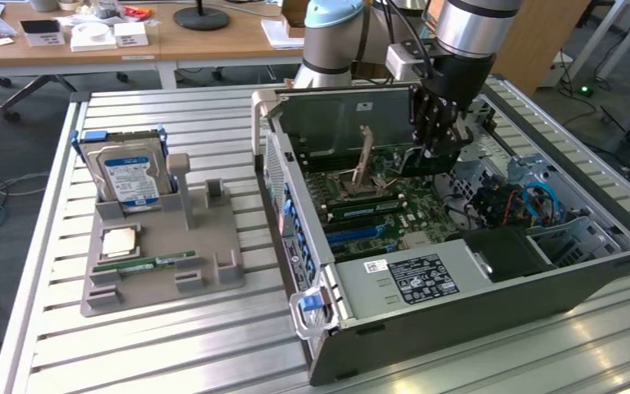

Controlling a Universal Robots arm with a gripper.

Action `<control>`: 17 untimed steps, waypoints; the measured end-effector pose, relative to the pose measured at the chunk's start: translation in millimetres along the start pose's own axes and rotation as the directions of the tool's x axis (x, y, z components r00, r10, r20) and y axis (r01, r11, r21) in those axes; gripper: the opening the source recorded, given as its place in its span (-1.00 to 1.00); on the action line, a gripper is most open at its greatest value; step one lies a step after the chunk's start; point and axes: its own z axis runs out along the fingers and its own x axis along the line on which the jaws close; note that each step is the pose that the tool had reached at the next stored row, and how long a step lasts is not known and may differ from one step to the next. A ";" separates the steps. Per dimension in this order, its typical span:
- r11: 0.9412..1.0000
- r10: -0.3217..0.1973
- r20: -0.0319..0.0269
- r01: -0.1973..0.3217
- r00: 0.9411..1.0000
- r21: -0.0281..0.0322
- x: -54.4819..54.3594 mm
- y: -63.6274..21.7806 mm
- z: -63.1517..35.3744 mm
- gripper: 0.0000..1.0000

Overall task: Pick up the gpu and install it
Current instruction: 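Insert the gpu into the slot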

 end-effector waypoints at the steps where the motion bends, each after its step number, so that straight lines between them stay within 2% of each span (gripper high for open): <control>1: 1.000 0.000 0.000 0.000 1.000 0.000 0.0 0.2 0.0 -0.47; 4: 1.000 0.000 0.000 0.000 1.000 0.000 0.1 3.7 0.0 -0.47; 10: 1.000 0.000 0.000 0.000 1.000 0.000 0.6 15.9 -0.1 -0.47; 17: 1.000 0.000 0.000 0.000 1.000 0.000 0.6 16.1 -0.1 -0.47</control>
